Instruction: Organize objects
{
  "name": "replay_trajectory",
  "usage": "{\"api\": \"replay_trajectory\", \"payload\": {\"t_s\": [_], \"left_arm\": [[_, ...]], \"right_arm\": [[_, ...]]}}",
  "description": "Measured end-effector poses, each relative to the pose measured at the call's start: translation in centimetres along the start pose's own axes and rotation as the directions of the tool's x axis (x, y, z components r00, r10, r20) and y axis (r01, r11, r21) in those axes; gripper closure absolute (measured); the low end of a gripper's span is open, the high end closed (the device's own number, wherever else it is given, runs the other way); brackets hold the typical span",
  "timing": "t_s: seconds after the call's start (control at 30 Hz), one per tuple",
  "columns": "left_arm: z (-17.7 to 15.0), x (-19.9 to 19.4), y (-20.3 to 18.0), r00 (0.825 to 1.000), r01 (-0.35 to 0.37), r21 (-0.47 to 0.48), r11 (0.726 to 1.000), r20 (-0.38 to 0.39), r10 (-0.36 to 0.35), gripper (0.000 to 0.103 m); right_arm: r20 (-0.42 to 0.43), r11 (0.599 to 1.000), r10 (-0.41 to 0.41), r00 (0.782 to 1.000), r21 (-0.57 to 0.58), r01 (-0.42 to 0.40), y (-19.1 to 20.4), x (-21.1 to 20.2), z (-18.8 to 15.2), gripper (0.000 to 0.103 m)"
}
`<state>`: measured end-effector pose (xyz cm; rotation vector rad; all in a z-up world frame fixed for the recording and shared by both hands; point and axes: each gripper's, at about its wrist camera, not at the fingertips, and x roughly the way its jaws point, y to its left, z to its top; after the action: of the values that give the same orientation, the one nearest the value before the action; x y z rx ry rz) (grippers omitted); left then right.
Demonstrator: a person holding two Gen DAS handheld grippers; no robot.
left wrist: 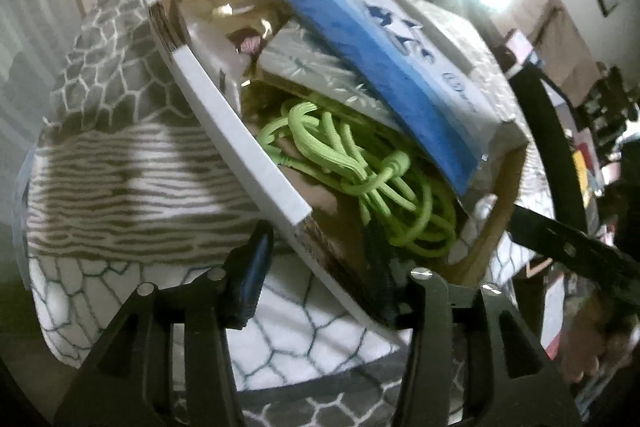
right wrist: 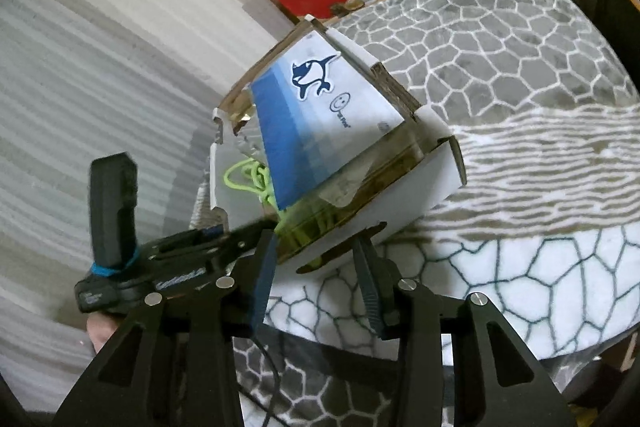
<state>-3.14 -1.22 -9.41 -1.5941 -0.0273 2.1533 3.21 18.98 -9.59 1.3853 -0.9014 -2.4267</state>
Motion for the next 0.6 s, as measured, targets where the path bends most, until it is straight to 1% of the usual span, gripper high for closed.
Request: {"api": "replay_trajectory", "payload": {"t_s": [0.03,0.17,0.2,0.27,0.3,0.37,0.43,0.47,0.53,0.6], "left_arm": [[-0.1,-0.5,0.2,1.000,-0.007,0.005,1.000,0.006,0.007,0.050],[-0.2,-2.7,1.6,0.999,0.006,0.029,1.000,0.032,-0.007,0.043],[-0.1,-3.0,1.9,0.999,-0.006,0.036,0.999,0.037,0.005,0.043],[0.4,-3.7,2.8,0.997,-0.053,0.051,0.997,0.054,0.050,0.041],[0.8,-4.1,3.5,0.996,-0.061,0.043,0.997,0.062,0.059,0.037],[1.8,-4.5,4.5,0.995,-0.059,0.011,0.998,0.081,0.058,0.034],[3.1,-5.5,6.6,0.991,-0.039,-0.028,0.999,0.129,0.043,0.027],[3.7,-5.3,6.8,0.989,-0.037,-0.043,0.998,0.143,0.043,0.023],[5.8,-5.3,8.1,0.983,-0.027,-0.085,0.996,0.179,0.041,0.022],[8.0,-5.2,9.5,0.974,-0.024,-0.104,0.994,0.221,0.046,0.022]], "right_arm": [[-0.002,1.000,0.009,1.000,0.013,-0.009,-0.1,0.2,-0.1,0.065],[0.009,1.000,0.011,1.000,0.025,-0.011,-0.4,0.3,-0.1,0.066],[0.011,1.000,0.011,1.000,0.026,-0.011,-0.4,0.2,-0.2,0.067],[0.014,0.999,0.009,1.000,0.032,-0.009,-0.5,0.2,-0.2,0.069],[0.013,0.999,0.010,1.000,0.036,-0.010,-0.6,0.1,-0.2,0.070],[0.013,0.999,0.008,1.000,0.033,-0.009,-0.7,0.1,-0.1,0.070],[0.016,0.999,0.004,1.000,0.033,-0.005,-0.7,0.0,0.0,0.070],[0.016,0.999,0.004,1.000,0.034,-0.004,-0.7,0.0,0.0,0.070],[0.016,0.999,0.004,1.000,0.036,-0.005,-0.8,-0.1,0.0,0.070],[0.017,0.999,0.001,1.000,0.035,-0.002,-0.8,-0.1,0.0,0.070]]}}
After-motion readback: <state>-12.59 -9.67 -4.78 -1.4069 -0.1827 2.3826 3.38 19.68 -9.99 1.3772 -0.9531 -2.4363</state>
